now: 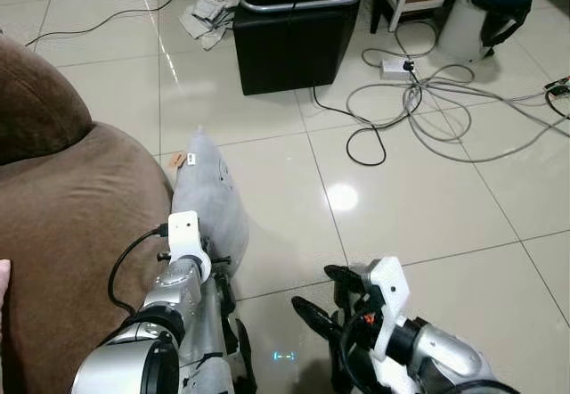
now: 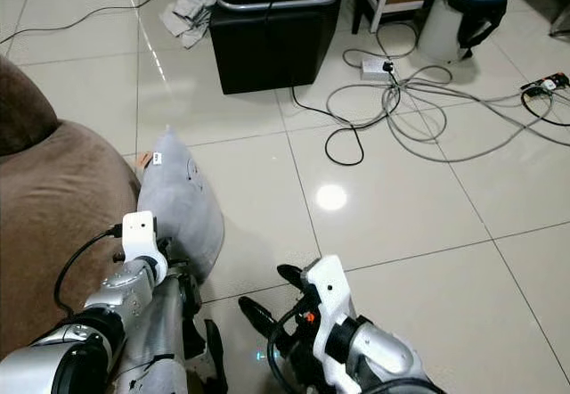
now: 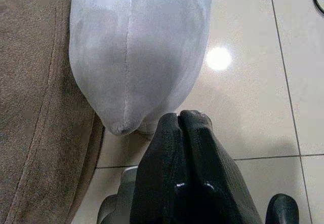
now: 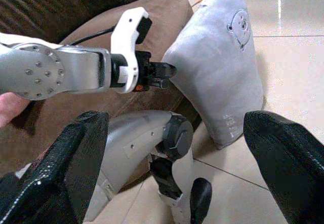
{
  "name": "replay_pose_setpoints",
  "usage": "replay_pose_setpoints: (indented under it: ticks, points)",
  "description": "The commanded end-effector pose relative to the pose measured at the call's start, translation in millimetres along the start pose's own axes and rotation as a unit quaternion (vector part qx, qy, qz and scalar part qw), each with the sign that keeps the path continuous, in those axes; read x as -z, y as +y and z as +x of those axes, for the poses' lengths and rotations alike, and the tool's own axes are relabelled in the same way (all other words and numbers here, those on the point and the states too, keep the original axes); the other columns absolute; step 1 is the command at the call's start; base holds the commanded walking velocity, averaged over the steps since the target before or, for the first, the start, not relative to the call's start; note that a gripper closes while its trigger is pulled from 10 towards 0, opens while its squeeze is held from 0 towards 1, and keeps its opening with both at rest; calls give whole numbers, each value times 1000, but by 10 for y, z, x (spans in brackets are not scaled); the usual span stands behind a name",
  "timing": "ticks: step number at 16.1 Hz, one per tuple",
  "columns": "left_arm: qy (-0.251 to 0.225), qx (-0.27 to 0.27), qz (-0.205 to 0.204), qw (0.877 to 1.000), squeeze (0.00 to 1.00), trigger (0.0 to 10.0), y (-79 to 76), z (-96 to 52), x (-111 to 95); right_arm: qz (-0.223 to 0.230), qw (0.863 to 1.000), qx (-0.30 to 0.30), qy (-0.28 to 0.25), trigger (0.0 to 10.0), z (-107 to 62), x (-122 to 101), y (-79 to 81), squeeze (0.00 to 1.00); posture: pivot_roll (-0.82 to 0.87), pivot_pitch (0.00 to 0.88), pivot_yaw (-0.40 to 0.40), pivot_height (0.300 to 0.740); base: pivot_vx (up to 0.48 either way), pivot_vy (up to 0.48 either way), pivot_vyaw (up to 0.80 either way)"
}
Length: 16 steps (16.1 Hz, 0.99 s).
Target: Move the pillow to the sofa from floor
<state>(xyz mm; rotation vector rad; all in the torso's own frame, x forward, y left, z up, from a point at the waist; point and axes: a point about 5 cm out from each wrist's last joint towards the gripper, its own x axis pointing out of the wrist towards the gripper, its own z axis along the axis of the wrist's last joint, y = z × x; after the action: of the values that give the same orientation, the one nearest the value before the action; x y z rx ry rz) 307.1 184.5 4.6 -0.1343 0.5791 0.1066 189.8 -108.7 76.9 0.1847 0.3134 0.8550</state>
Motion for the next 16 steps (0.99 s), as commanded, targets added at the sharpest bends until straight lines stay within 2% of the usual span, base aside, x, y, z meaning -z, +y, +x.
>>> replay_pose_setpoints:
  ticks: [1, 4, 5, 7, 9, 10, 11, 13, 14, 15, 16]
  points:
    - [7, 6, -6, 1000, 0, 0, -7, 2, 12, 1, 1000, 15, -3, 10000, -5, 0, -74, 0, -181, 227, 32, 573, 0, 0, 0]
    - [-6, 24, -27, 999, 0, 0, -46, 9, -38, -2, 998, 54, -18, 10000, 48, -77, -239, 0, -170, 223, 24, 573, 0, 0, 0]
    - [-22, 62, -60, 996, 0, 0, -120, 10, -84, 1, 996, 81, -34, 10000, 87, -159, -380, 0, -169, 228, 19, 573, 0, 0, 0]
    - [-40, 109, -99, 988, 0, 0, -176, -3, -98, 4, 993, 105, -50, 10000, 124, -244, -523, 0, -165, 225, 10, 573, 0, 0, 0]
    - [-54, 130, -122, 983, 0, 0, -179, -14, -116, 7, 992, 113, -56, 10000, 150, -278, -582, 0, -163, 223, 9, 573, 0, 0, 0]
    - [-66, 157, -134, 976, 0, 0, -198, -24, -144, 5, 991, 116, -59, 10000, 141, -273, -582, 0, -162, 221, 10, 573, 0, 0, 0]
    - [-73, 174, -133, 973, 0, 0, -205, -32, -156, 5, 991, 117, -62, 10000, 86, -223, -531, 0, -162, 221, 10, 573, 0, 0, 0]
    - [-73, 168, -114, 977, 0, 0, -182, -32, -157, 5, 991, 118, -63, 10000, 67, -199, -520, 0, -157, 224, 10, 573, 0, 0, 0]
    - [-68, 137, -61, 986, 0, 0, -138, -25, -148, 2, 991, 117, -59, 10000, 68, -190, -522, 0, -157, 224, 10, 573, 0, 0, 0]
    - [-70, 115, 0, 991, 1000, 10000, -112, -20, -160, -10, 993, 110, -44, 10000, 74, -164, -500, 0, -157, 233, 10, 573, 0, 0, 0]
    - [-84, 111, 6, 990, 1000, 10000, -110, -14, -235, -23, 995, 96, -20, 10000, 86, -116, -436, 0, -161, 242, 10, 573, 0, 0, 0]
